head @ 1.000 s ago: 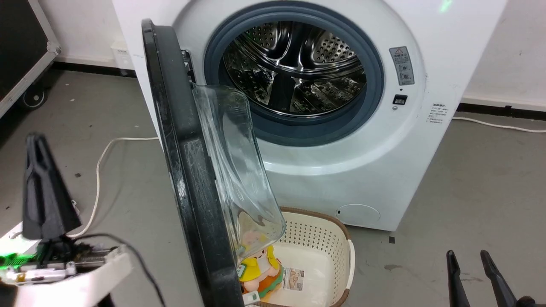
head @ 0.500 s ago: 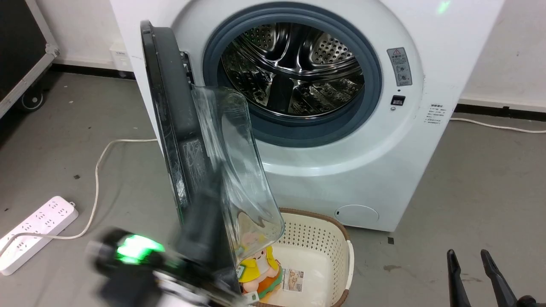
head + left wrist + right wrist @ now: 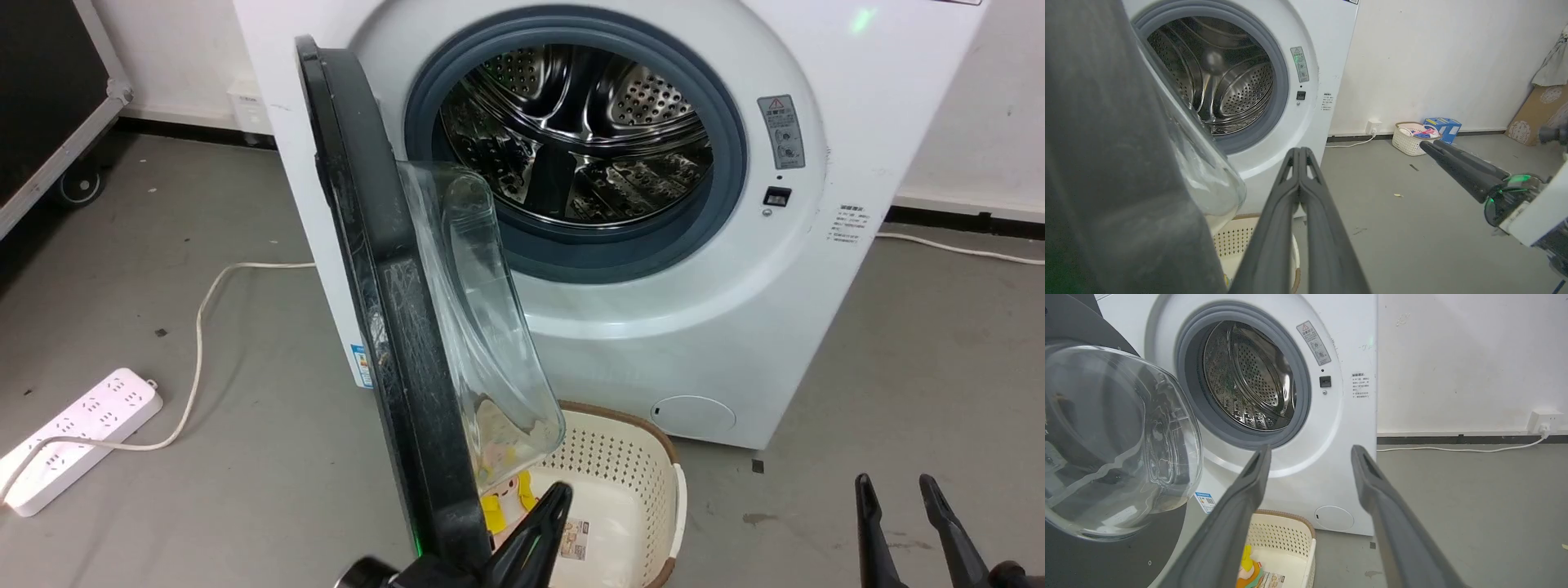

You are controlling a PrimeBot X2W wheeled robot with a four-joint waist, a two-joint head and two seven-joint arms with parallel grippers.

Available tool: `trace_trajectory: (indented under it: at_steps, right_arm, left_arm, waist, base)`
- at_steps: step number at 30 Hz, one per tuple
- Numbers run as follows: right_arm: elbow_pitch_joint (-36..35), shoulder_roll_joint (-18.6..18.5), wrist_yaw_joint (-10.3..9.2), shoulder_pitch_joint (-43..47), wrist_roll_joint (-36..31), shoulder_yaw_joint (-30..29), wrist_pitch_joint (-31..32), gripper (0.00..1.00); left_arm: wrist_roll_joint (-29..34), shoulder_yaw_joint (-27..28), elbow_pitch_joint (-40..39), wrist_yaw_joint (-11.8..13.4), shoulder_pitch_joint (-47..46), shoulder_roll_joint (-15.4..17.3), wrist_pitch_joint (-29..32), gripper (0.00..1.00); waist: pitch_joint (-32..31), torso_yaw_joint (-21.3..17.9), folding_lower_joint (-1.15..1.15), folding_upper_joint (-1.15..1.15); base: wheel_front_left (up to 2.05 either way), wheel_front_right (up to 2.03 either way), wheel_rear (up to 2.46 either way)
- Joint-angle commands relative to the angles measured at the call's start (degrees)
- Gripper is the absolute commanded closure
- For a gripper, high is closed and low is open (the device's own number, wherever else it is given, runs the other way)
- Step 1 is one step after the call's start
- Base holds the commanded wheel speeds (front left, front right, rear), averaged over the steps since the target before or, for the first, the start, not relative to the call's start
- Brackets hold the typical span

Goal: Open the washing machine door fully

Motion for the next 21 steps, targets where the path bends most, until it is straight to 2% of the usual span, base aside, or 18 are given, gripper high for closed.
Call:
trace_trajectory:
  at_steps: [1, 9, 15, 21]
  right_arm:
    - [0.2, 0.2, 0.06, -0.6, 0.3, 0.0, -0.2, 0.00]
    - [0.4, 0.2, 0.06, -0.5, 0.6, 0.0, -0.2, 0.00]
    - [0.6, 0.2, 0.06, -0.3, 0.8, 0.0, -0.2, 0.00]
    - [0.8, 0.2, 0.06, 0.0, 1.1, 0.4, -0.2, 0.00]
  left_arm:
    - [0.4, 0.2, 0.7, 0.5, 0.7, 0.1, -0.5, 1.00]
    - [1.2, 2.6, 5.8, 3.5, 0.8, 0.4, -2.3, 1.00]
    - [0.8, 3.3, 7.4, 3.9, 0.3, 0.8, -2.9, 1.00]
    - [0.3, 3.7, 8.2, 4.0, 0.1, 1.2, -3.5, 1.00]
  waist:
    - [0.0, 0.1, 0.00, 0.00]
    - [-0.2, 1.3, 0.00, 0.00]
    - [-0.3, 3.5, 0.00, 0.00]
    - [-0.7, 7.4, 0.00, 0.00]
  base:
    - [0.00, 0.00, 0.00]
    - [0.00, 0.00, 0.00]
    - [0.00, 0.00, 0.00]
    - [0.00, 0.00, 0.00]
